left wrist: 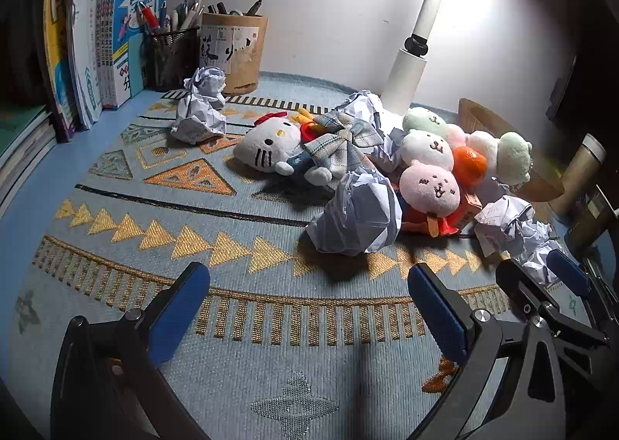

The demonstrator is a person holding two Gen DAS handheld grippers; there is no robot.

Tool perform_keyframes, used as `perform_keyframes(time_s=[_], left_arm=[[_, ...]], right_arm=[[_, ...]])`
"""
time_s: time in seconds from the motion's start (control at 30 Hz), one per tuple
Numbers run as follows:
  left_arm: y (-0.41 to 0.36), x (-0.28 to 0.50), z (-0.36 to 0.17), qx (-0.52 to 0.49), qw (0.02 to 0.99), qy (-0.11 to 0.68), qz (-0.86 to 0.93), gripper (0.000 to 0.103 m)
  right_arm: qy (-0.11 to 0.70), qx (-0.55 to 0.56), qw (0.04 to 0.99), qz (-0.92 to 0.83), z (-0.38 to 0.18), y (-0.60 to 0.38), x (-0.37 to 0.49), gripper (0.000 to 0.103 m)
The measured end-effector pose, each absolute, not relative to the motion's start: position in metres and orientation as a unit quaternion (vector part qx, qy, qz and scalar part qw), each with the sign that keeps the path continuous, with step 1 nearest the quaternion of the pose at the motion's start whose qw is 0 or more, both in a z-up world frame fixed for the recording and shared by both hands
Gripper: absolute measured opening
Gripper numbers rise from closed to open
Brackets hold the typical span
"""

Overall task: Organize objects
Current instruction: 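Move both grippers toward the crumpled paper balls on the rug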

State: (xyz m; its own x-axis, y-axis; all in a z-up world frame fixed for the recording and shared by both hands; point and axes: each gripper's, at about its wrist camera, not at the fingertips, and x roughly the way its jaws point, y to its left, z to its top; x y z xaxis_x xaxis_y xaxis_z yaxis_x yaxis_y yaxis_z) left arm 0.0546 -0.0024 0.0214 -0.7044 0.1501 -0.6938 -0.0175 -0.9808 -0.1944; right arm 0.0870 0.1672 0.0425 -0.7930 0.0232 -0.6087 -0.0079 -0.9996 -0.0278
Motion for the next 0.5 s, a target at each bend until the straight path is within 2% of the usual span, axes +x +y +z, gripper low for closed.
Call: perform_keyframes(time_s=[0.5], left_arm=[[-0.0007, 0.0551, 0.0219, -0.379, 0.053, -0.089, 0.920, 0.102]], right_arm=[[0.006, -0.312, 0.001, 0.950, 0.0464, 0.1739, 0.0890, 0.089]])
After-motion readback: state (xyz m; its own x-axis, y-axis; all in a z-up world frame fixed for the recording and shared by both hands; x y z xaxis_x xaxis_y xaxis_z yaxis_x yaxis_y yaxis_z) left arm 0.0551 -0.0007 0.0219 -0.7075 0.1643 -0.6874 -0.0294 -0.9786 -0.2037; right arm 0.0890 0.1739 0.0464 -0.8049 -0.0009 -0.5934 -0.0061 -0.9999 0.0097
